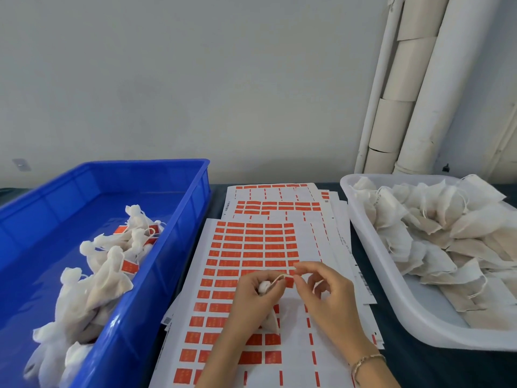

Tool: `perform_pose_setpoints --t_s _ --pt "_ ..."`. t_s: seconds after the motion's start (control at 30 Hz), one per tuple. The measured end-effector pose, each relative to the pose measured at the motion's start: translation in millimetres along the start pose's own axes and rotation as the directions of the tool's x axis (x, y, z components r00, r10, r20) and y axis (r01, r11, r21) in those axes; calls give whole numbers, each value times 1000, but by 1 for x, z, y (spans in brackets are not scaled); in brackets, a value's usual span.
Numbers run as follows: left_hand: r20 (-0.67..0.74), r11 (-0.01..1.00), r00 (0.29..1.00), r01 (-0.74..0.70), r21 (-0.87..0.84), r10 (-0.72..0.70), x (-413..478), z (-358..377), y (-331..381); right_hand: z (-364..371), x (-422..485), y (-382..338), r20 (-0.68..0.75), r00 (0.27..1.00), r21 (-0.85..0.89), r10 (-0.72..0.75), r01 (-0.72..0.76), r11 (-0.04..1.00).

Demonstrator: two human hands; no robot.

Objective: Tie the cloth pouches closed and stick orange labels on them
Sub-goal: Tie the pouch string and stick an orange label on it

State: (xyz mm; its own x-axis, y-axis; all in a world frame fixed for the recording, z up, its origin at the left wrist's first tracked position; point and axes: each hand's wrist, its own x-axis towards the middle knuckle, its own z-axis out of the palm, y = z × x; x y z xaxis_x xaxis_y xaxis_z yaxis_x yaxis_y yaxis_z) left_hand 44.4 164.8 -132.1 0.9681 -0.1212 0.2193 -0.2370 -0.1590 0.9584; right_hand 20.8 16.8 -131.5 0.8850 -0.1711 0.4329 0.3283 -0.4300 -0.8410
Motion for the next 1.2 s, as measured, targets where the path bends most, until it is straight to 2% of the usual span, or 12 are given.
perform_pose_setpoints --t_s 0.33,0.47,0.6,0.73,0.87,1.03,1.2 --pt "48 995 997 -63 81 59 0 1 -3 7 0 9 80 997 -157 -5 17 987" --pt "59 994 997 -61 94 55 -4 -2 -1 7 3 11 -24 999 -114 33 -35 993" --pt "40 996 999 25 89 -29 -6 -2 2 6 6 13 -90 991 -47 103 -107 993" --pt "-7 982 999 50 181 -49 -7 4 10 4 6 10 -94 989 -17 114 -116 993" --pt "-61 977 997 68 201 -57 -13 2 31 -1 6 -4 -38 989 47 145 -143 989" --pt "-136 967 987 -55 247 91 -35 -21 78 -2 7 -52 194 981 120 21 -45 992" --pt "-192 906 933 -222 361 305 -62 -77 132 17 14 -123 259 942 84 -212 197 977"
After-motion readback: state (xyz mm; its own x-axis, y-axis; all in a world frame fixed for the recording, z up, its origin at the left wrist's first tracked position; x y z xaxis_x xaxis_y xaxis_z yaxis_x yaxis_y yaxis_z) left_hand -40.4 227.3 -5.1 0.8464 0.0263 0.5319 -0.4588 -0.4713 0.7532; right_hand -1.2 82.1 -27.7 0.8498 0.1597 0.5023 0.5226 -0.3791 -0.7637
